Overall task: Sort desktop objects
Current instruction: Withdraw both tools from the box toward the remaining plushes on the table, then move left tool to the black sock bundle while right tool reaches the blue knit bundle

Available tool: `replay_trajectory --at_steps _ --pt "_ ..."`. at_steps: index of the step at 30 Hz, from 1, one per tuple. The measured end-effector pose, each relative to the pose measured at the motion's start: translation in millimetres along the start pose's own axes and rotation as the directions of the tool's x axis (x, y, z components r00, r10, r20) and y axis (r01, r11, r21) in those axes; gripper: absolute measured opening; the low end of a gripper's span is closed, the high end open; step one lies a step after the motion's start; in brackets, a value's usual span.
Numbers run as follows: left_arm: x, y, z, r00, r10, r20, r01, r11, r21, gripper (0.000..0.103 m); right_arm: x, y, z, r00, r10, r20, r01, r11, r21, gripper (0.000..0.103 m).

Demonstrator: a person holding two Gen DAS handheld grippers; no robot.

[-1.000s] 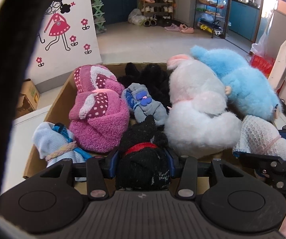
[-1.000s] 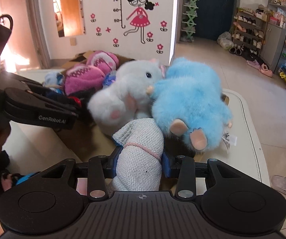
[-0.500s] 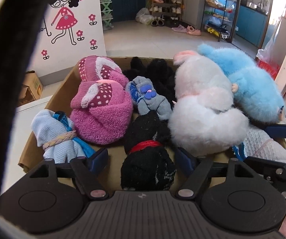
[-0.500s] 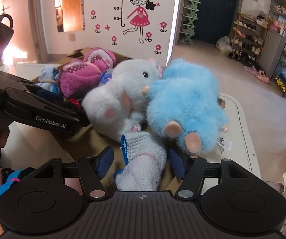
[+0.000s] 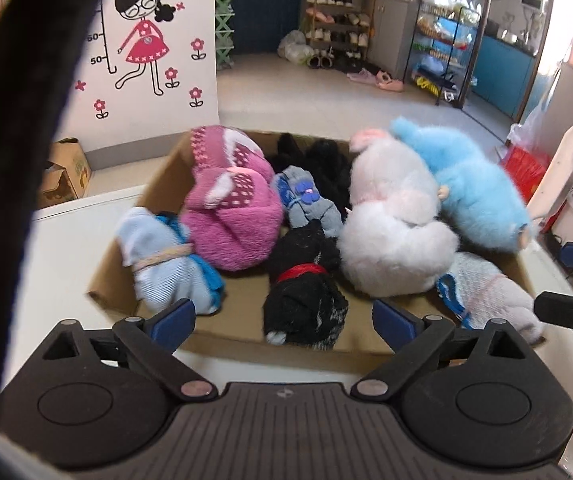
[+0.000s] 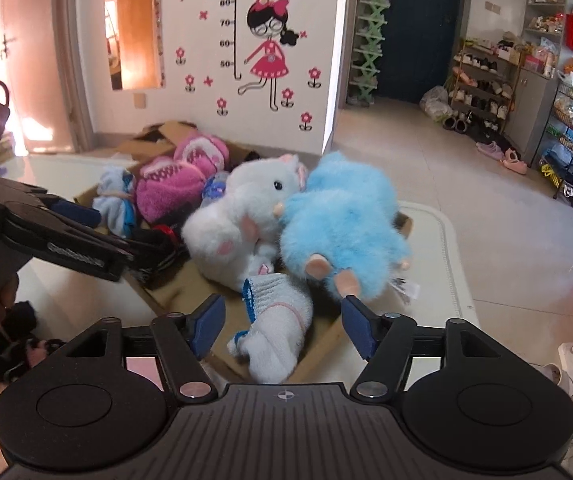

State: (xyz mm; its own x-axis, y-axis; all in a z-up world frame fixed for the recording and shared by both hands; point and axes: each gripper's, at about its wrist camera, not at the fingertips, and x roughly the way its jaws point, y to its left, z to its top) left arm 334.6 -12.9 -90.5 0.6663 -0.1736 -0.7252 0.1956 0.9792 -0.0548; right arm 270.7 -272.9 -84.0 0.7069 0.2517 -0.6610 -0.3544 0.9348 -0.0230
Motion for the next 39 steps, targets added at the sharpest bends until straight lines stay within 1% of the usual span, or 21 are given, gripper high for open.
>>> replay_trajectory --at_steps 2,6,8,10,13,15,17,19,20,24,29,31,35,39 --pt "-17.5 2.1 -4.8 1.0 -0.006 0.021 0.006 1.0 0.006 0.098 -13.5 1.2 -4.0 1.0 -0.002 0.009 0.002 1.0 -0.003 0.072" --pt "-42.1 7.1 -18.8 0.999 -0.039 0.027 0.038 0.999 0.021 0.099 -35.0 4.6 -11.1 1.0 0.005 0.023 -0.005 1.0 -0.008 0.072" --pt "-52.6 8.8 -28.8 0.997 -0.069 0.022 0.068 0.997 0.031 0.102 -45.6 7.5 -15.6 0.999 0.022 0.03 -0.022 1.0 -0.003 0.073" --pt "-58.0 7.6 -36.2 0.995 -0.102 0.014 0.101 0.994 0.05 0.102 -52.5 11.5 -20.1 0.998 0.044 0.037 -0.044 0.999 0.001 0.073" --pt "-67.0 1.8 -47.9 0.986 -0.169 0.003 0.168 0.981 0.099 0.102 -58.2 14.4 -26.7 0.996 0.074 0.04 -0.074 0.997 -0.01 0.074" --pt "-75.1 0.3 -56.8 0.982 -0.189 0.008 0.187 0.974 0.126 0.102 -60.4 17.8 -31.6 0.994 0.098 0.039 -0.097 0.995 -0.022 0.074" --pt "-83.3 4.1 -65.6 0.984 -0.177 0.013 0.174 0.975 0.138 0.102 -60.5 19.4 -35.5 0.992 0.121 0.036 -0.12 0.993 -0.02 0.075" --pt "-84.9 11.5 -72.8 0.989 -0.149 -0.003 0.148 0.98 0.131 0.102 -57.5 21.9 -38.2 0.988 0.15 0.028 -0.149 0.989 -0.017 0.075" --pt "-83.1 15.3 -75.3 0.99 -0.141 -0.011 0.141 0.982 0.123 0.102 -54.8 24.9 -39.3 0.987 0.161 0.026 -0.161 0.987 -0.017 0.075" --pt "-68.7 28.1 -82.3 0.996 -0.074 -0.05 0.078 0.994 0.075 0.102 -44.4 40.0 -40.0 0.978 0.209 0.017 -0.209 0.978 -0.024 0.075" --pt "-51.1 37.1 -91.9 0.996 -0.029 -0.088 0.034 0.998 0.059 0.102 -30.4 64.5 -37.7 0.965 0.261 -0.005 -0.261 0.964 -0.042 0.075" --pt "-45.1 38.1 -95.2 0.995 -0.013 -0.098 0.019 0.998 0.065 0.102 -23.0 71.4 -35.6 0.961 0.277 -0.013 -0.277 0.96 -0.038 0.074" --pt "-37.8 36.9 -100.2 0.995 0.005 -0.096 0.005 0.995 0.102 0.102 -12.0 78.9 -33.5 0.954 0.298 -0.025 -0.298 0.954 -0.029 0.073" --pt "-33.1 40.7 -105.1 0.996 0.015 -0.089 -0.005 0.993 0.118 0.102 -5.4 83.9 -37.0 0.937 0.348 -0.032 -0.349 0.937 -0.033 0.07"
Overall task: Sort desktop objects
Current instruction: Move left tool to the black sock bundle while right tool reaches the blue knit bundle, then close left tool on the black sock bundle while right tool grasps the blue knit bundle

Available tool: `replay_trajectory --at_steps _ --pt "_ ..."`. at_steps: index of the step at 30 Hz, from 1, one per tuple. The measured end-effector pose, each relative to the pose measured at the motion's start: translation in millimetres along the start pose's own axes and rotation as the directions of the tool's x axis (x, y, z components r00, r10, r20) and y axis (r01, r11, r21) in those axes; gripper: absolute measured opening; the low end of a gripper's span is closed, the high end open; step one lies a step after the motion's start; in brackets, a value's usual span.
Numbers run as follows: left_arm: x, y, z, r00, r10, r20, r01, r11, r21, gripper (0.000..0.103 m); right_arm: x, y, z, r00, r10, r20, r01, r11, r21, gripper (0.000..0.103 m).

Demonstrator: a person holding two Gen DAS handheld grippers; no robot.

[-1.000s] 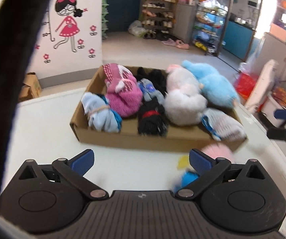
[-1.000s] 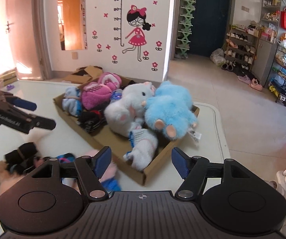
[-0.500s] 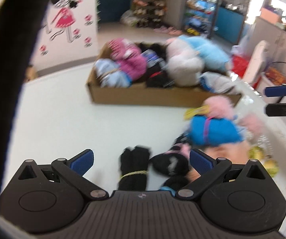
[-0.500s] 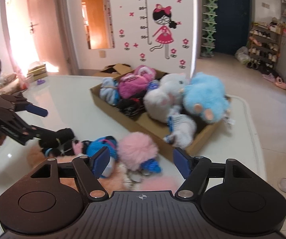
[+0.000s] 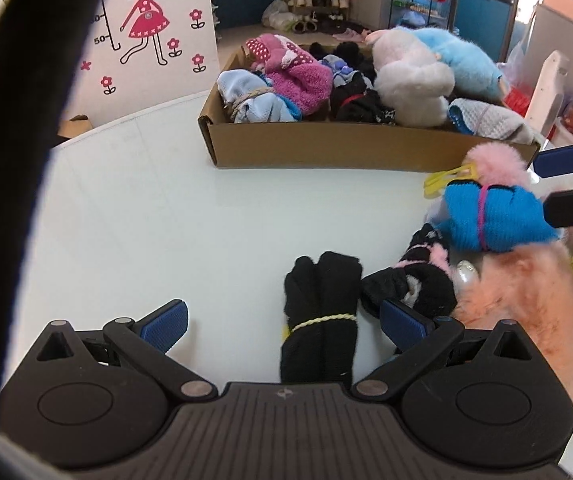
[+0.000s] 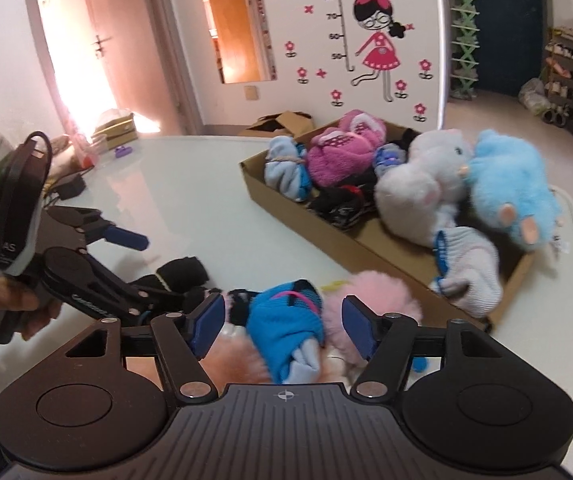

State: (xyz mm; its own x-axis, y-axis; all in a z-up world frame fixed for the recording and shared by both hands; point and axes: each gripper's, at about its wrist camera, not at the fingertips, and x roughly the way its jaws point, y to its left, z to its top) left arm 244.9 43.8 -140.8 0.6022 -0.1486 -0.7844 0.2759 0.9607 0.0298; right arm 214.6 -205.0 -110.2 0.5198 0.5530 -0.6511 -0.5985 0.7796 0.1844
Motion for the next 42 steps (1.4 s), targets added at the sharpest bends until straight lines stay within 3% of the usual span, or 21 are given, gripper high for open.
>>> replay_trajectory --at_steps 11,17,20,24,30,42 --pt "10.0 10.7 -4.5 1.0 0.006 0.004 -0.006 1.0 -0.02 0.103 28.8 -5.7 -4.3 0.998 0.013 -0.054 -0.012 1.0 0.024 0.069" --pt "8.3 9.0 -4.3 0.999 0.029 0.029 -0.029 0.999 0.017 0.103 44.5 -1.4 -2.1 0.997 -0.008 -0.083 0.01 1.0 0.02 0.064" --pt "5.6 12.6 -6.0 0.999 0.036 0.036 -0.035 0.999 -0.003 0.097 48.3 1.4 -4.2 0.996 -0.028 -0.089 0.029 1.0 0.007 0.06" --pt "4.6 22.9 -8.8 0.997 0.068 0.034 -0.066 0.996 -0.061 0.098 49.5 -1.1 -4.8 0.996 -0.023 -0.087 0.025 1.0 0.017 0.06" --pt "5.1 32.9 -9.8 0.998 0.056 0.012 -0.054 0.991 -0.121 0.101 54.9 1.0 -2.8 0.994 -0.031 -0.101 0.031 1.0 -0.001 0.061" --pt "7.6 21.4 -6.6 0.999 0.04 -0.009 -0.04 0.995 -0.095 0.102 62.0 4.1 0.7 0.992 -0.053 -0.119 0.051 0.999 -0.018 0.06"
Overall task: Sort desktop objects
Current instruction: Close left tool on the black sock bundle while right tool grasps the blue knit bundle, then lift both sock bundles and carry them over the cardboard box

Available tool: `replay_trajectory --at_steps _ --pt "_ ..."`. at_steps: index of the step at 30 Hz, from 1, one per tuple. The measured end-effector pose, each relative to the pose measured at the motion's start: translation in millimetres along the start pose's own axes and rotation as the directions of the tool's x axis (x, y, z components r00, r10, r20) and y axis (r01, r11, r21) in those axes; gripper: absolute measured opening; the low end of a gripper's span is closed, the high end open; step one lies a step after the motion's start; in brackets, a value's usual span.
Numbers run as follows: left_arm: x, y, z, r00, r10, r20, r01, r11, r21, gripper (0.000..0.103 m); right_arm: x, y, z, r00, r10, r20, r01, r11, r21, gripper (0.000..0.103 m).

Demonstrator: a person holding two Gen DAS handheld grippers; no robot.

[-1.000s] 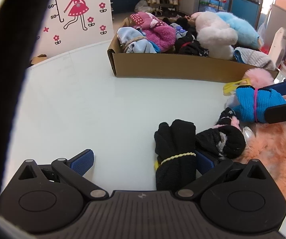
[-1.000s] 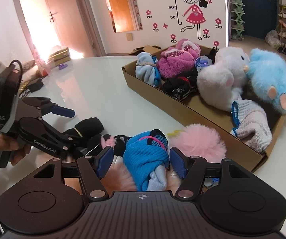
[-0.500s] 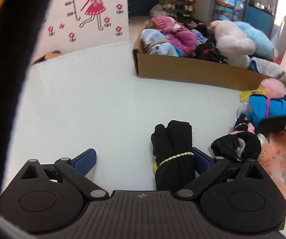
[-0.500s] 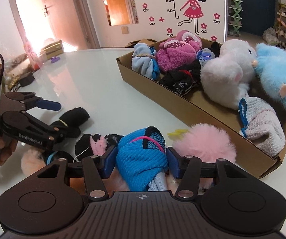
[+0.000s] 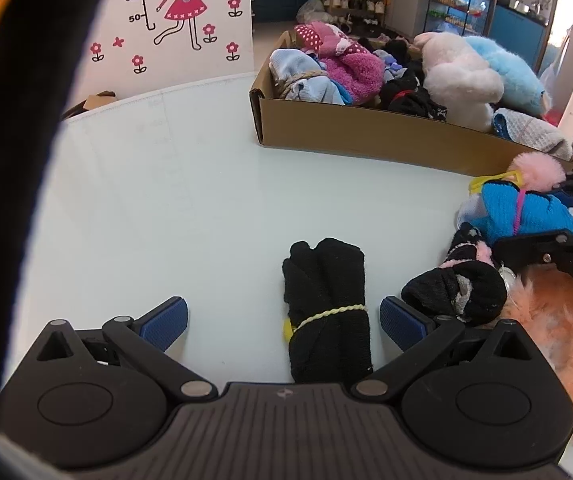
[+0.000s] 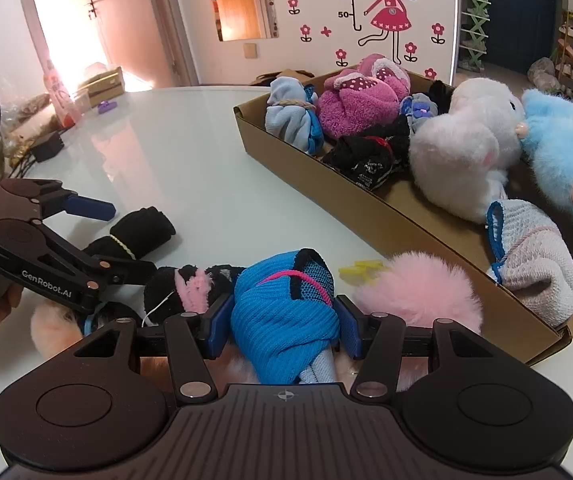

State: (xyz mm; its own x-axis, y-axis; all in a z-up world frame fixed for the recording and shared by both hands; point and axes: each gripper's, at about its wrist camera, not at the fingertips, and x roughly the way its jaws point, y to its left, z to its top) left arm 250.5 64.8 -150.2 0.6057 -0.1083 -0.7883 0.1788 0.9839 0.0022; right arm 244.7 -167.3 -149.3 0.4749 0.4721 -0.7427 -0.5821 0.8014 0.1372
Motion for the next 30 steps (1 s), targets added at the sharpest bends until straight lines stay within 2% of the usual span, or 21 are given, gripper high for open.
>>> replay_trajectory --at_steps 3,5,8,17,26,30 --pt "-2.0 -3.4 0.0 1.0 -0.007 0.015 0.007 1.0 0.02 0.089 1.7 1.9 1.6 1.0 -0.005 -0.009 0.005 1.0 -0.004 0.057" --pt "-6.4 -5.6 1.5 1.0 -0.008 0.027 0.008 1.0 0.027 0.058 -1.1 2.0 1.9 1.0 -0.011 0.012 0.011 1.0 0.005 0.056" --pt "-10.3 -10.4 3.6 1.0 -0.012 0.019 0.011 0.999 0.05 0.037 -2.6 0.4 1.4 1.0 -0.005 0.015 0.004 1.0 0.019 0.056" --pt "-15.5 -13.1 -1.0 0.999 -0.036 0.021 0.035 0.998 0.047 0.034 -10.9 0.5 2.2 0.999 -0.008 0.033 0.008 1.0 0.023 0.056" --pt "-26.1 3.8 -4.3 0.998 -0.06 0.021 0.061 0.998 -0.027 0.033 -22.6 1.1 5.7 0.998 -0.012 0.06 0.01 1.0 0.026 0.055" --pt "-36.3 5.2 -4.1 0.998 -0.056 0.037 0.057 0.998 -0.026 0.033 -33.2 0.0 8.2 0.997 -0.014 0.082 0.011 0.999 0.036 0.055"
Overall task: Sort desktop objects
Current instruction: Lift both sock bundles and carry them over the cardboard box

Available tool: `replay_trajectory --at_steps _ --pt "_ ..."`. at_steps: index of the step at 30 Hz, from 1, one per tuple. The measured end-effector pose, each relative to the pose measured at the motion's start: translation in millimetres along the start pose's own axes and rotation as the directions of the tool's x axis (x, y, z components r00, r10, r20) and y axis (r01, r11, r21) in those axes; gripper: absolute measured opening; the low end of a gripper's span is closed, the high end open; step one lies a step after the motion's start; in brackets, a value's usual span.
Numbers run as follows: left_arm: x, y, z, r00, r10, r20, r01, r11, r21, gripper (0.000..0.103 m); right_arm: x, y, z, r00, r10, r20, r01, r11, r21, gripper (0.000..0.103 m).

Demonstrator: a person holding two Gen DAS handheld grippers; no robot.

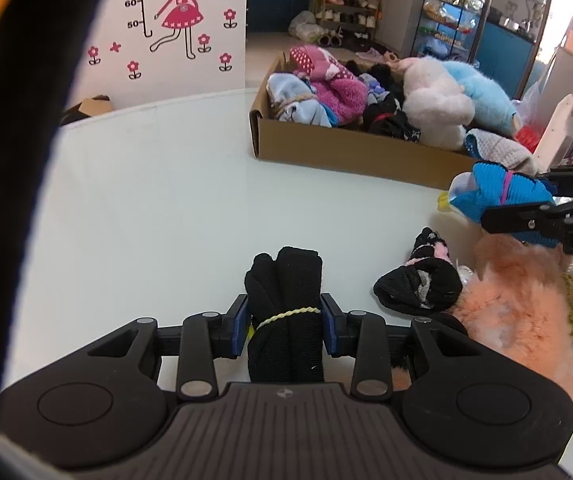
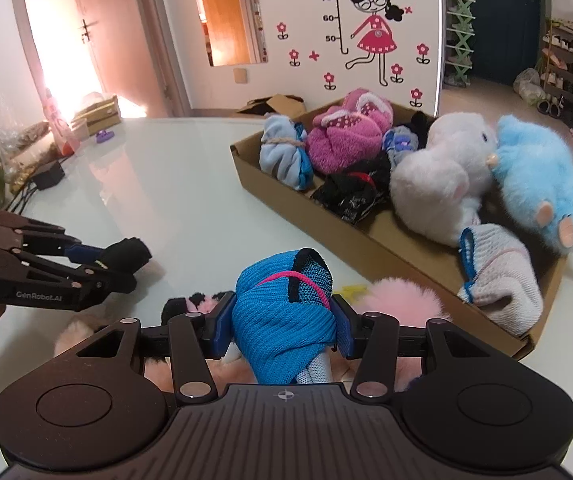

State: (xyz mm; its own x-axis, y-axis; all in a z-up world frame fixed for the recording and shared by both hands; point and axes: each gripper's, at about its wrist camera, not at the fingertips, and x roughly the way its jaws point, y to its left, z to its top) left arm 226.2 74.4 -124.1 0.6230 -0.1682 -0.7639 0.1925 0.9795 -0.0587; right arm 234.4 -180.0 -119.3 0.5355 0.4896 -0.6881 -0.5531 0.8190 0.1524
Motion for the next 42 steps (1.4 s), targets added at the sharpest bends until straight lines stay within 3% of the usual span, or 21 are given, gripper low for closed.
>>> replay_trajectory --at_steps 13,25,42 --pt "-32.0 -20.3 26.3 0.997 -0.038 0.067 0.035 0.999 0.036 0.033 -53.7 -8.1 25.3 0.993 0.0 0.115 -0.005 0.999 0.041 0.055" --pt "-44.8 -53.3 80.8 0.989 -0.074 0.128 0.063 0.994 0.087 0.033 -97.1 -37.7 58.2 0.978 -0.081 0.194 0.074 0.996 0.045 0.055" --pt "-21.1 -75.8 164.1 0.984 -0.068 0.166 0.044 0.988 0.147 0.033 -92.9 -53.9 102.2 0.968 -0.091 0.233 0.09 0.996 0.016 0.056"
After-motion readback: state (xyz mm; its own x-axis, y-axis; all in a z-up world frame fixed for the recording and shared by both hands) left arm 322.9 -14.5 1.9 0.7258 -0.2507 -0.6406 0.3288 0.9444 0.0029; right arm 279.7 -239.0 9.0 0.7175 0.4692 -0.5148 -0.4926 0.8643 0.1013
